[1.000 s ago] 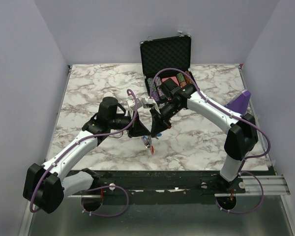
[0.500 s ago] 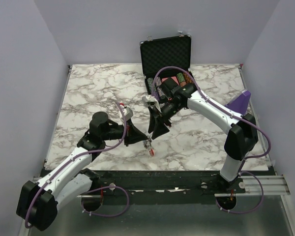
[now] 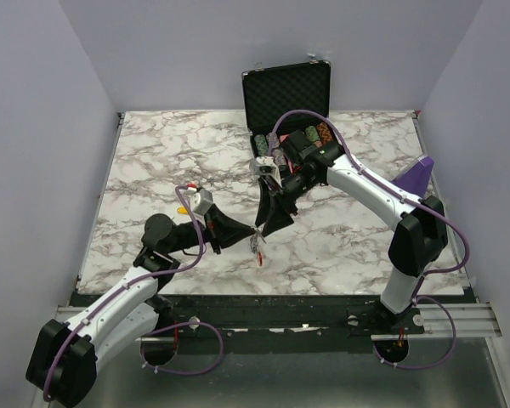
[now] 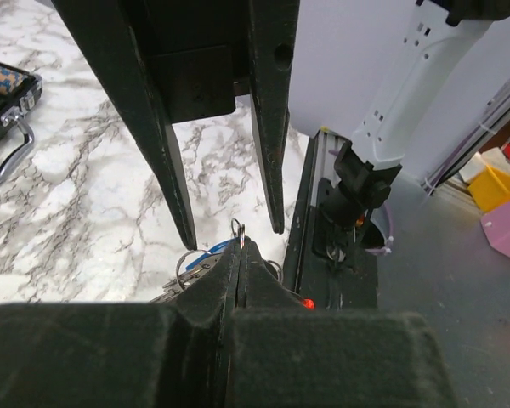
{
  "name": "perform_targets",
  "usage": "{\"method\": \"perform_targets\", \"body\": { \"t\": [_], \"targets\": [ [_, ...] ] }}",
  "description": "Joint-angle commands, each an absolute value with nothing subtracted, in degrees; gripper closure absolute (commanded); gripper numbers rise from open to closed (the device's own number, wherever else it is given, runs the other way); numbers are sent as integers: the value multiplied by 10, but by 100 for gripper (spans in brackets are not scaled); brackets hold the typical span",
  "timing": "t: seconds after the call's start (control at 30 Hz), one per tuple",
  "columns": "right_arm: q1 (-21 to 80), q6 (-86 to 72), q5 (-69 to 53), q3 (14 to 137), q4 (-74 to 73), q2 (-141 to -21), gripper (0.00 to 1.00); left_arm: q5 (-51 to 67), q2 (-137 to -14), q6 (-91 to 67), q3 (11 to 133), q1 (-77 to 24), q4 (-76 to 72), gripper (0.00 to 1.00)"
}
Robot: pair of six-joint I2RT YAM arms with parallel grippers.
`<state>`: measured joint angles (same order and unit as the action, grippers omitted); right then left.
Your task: Put the keys on the keyring
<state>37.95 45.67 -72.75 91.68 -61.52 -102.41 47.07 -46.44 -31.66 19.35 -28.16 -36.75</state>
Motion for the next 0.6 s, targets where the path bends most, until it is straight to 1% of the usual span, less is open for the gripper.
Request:
{"method": "perform_targets", "body": {
  "t": [0.0,0.27,0.47,0.57],
  "targets": [
    [379,432,-762,910,-594,-1008,47,451,-464,-365,158,-283,-484,100],
    [374,419,-787,903,-587,-1006,49,405,-461,-401,113,-286,-583,100],
    [374,407,-800,894,-576,-1007,51,386,-467,-415,105,-287,-616,100],
    [374,384,-801,889,-554,-1005,57,385,-473,-422,104,-287,-628,100]
  ]
}}
